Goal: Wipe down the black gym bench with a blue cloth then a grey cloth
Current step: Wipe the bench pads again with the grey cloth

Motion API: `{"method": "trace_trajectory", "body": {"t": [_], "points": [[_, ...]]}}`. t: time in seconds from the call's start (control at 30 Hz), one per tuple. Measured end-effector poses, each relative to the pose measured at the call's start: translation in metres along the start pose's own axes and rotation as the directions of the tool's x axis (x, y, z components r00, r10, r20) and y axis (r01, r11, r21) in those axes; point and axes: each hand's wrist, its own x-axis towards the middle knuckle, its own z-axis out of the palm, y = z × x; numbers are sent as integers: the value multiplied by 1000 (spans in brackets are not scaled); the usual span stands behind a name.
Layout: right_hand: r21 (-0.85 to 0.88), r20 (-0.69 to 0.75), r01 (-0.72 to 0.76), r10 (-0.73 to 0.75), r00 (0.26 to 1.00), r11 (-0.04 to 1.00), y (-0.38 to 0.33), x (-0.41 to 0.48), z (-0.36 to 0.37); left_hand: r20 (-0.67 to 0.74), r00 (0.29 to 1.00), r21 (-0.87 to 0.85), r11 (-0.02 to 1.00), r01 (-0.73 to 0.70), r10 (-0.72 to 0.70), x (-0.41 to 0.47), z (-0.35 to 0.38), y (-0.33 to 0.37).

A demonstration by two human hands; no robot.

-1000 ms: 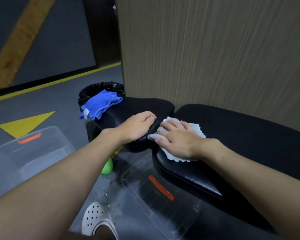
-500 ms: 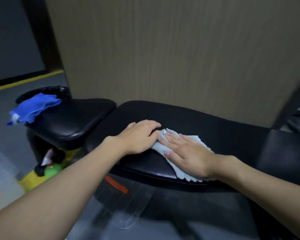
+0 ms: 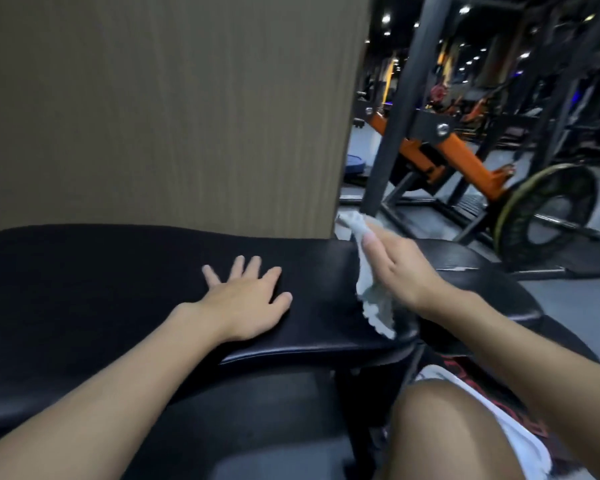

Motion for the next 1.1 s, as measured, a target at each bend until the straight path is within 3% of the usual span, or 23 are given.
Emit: {"method": "trace_trajectory", "body": {"t": [0.17, 0.3, 0.37, 0.43, 0.5, 0.53, 0.93, 1.1], "points": [[-138, -158, 58, -80, 984, 989, 26, -17, -71, -58, 964, -72, 962, -263, 259, 37, 4, 100], [-261, -335, 6, -96, 937, 965, 44, -33, -99, -93, 966, -98, 964, -249, 240, 57, 16, 139], [-305, -227, -22, -50, 973, 952, 54, -35, -96, -123, 967, -61, 971, -231, 223, 62, 19, 141], [-342, 71, -88, 119, 990, 936, 68, -35, -76, -153, 966, -28, 976, -216, 209, 66, 19, 140], [-483, 313, -122, 300, 901, 867, 84, -40, -48, -184, 964, -13, 980, -199, 193, 70, 17, 142], [-519, 347, -131, 348, 871, 845, 91, -42, -38, -205, 960, -13, 981, -196, 189, 72, 17, 143], [-518, 279, -262, 451, 848, 814, 141, 55, -15, -257, 944, -49, 972, -229, 209, 77, 23, 140], [-527, 272, -190, 376, 886, 828, 137, 35, -15, -256, 945, -72, 971, -230, 205, 75, 22, 141]]}}
